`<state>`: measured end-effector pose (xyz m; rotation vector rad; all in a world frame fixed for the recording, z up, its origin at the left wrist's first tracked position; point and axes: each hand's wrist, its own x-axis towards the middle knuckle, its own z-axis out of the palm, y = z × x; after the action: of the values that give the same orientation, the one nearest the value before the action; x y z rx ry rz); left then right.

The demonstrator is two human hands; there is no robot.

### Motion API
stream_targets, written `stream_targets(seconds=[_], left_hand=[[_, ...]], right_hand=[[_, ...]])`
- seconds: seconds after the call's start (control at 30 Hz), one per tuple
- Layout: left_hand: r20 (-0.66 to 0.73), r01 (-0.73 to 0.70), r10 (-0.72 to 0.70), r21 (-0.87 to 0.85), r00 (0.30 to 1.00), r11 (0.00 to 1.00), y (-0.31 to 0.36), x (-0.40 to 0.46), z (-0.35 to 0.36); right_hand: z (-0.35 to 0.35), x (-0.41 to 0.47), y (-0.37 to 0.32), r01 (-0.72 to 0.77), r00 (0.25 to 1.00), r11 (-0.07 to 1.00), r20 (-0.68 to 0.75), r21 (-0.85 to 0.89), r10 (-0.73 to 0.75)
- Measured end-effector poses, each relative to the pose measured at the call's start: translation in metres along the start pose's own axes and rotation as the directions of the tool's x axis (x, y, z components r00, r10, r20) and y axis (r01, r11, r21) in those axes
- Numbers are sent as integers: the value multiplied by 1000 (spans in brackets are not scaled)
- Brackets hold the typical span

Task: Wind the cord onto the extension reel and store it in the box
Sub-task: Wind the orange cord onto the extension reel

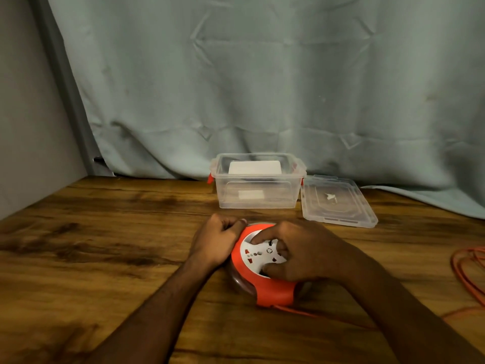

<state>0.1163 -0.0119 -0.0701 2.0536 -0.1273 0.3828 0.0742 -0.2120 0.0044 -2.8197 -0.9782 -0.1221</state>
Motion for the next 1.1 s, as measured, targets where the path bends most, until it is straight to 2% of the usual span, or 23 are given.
stream_targets(seconds=[0.17,0.4,0.57,0.63,0.7,0.83,0.97,1.1], left_hand=[[7,2,-2,4,1000,1000,0,1,0],[14,6,-6,25,1000,1000,1,-2,-1],[21,6,-7,40,1000,999,1,-2,-1],[28,14,-16,47,999,999,1,-2,-1],[29,23,-24,38,999,999,1,-1,0],[21,1,-1,33,1000,999,1,-1,0],[15,-8,7,33,1000,999,0,-1,-1],[9,-17,17,1,1000,1000,-3,0,1]], right_hand=[[1,1,-1,-120,989,993,-89,-14,119],[10,14,-11,-342,928,935,-191,-89,321],[11,17,-10,-399,905,911,-202,-104,373],[10,17,-8,-362,920,926,-203,-109,336],[7,15,-6,-256,948,961,-224,-106,228],[-6,3,-3,3,999,1000,-40,14,-2],[-13,-4,3,41,996,997,77,58,-46],[-13,-3,4,50,994,998,91,47,-54]])
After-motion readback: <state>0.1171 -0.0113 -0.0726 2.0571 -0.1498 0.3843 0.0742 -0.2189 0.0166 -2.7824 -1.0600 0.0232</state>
